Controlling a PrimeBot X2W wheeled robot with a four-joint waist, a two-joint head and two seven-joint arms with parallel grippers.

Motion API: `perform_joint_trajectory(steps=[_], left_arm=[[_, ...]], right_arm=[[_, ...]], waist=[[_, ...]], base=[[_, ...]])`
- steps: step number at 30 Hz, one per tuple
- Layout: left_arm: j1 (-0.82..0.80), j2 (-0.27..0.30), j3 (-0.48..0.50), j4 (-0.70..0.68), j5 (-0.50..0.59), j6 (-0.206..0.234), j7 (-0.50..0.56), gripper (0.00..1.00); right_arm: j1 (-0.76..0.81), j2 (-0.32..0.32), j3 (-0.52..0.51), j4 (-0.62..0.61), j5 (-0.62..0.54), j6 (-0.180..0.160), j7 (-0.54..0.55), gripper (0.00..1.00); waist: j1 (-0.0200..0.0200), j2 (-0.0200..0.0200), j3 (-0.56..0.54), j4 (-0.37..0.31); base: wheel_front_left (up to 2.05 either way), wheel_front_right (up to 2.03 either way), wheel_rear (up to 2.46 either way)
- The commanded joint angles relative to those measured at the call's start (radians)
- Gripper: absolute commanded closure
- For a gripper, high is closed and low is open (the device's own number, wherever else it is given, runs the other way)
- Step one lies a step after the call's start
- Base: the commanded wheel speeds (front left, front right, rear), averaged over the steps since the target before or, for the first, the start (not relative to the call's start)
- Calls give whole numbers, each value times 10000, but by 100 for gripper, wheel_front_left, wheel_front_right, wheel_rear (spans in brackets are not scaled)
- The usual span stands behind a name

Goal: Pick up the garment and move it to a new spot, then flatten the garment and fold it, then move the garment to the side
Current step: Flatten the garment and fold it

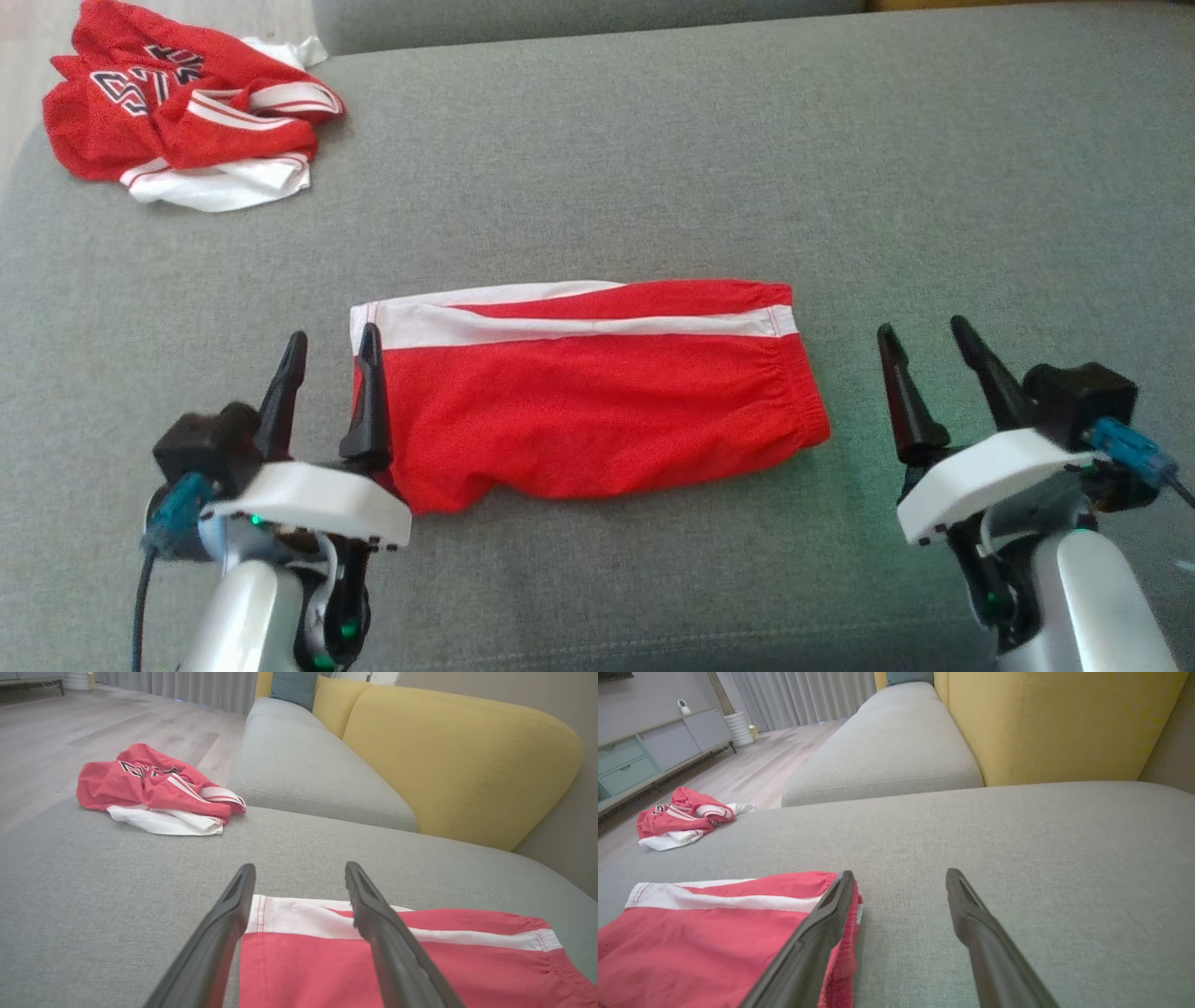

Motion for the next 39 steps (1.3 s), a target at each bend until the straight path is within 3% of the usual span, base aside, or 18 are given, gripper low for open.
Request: perform_joint_trajectory(steps=[1,14,26,35,36,38,39], left_arm=[[50,205,320,-447,148,80,-266,0],[847,-25,198,-584,108,335,-790,0],[545,-151,-3,-332,50,310,-937,0],[419,-200,16,-100,-5,317,-1028,0],[409,-204,21,-100,-5,323,-1035,0],[390,-212,23,-104,2,335,-1048,0],[380,-215,23,-105,6,336,-1054,0]], right_arm=[[-247,-36,326,-267,4,-9,269,0],[-544,-401,885,349,677,-9,1766,0],[-2397,-1062,1607,2848,2126,-9,3350,0],[-3005,-1372,2293,3936,3344,-9,3961,0],[-3071,-1367,2363,4036,3432,-9,3969,2],[-3201,-1351,2522,4218,3588,-9,3941,41],[-3263,-1345,2593,4299,3662,-9,3918,53]], waist=[[0,-1,-100,55],[0,-1,-318,385],[0,-1,50,987],[0,-1,109,1224],[0,-1,115,1224],[0,-1,127,1219],[0,-1,134,1211]], base=[[0,0,0],[0,0,0],[0,0,0],[0,0,0],[0,0,0],[0,0,0],[0,0,0]])
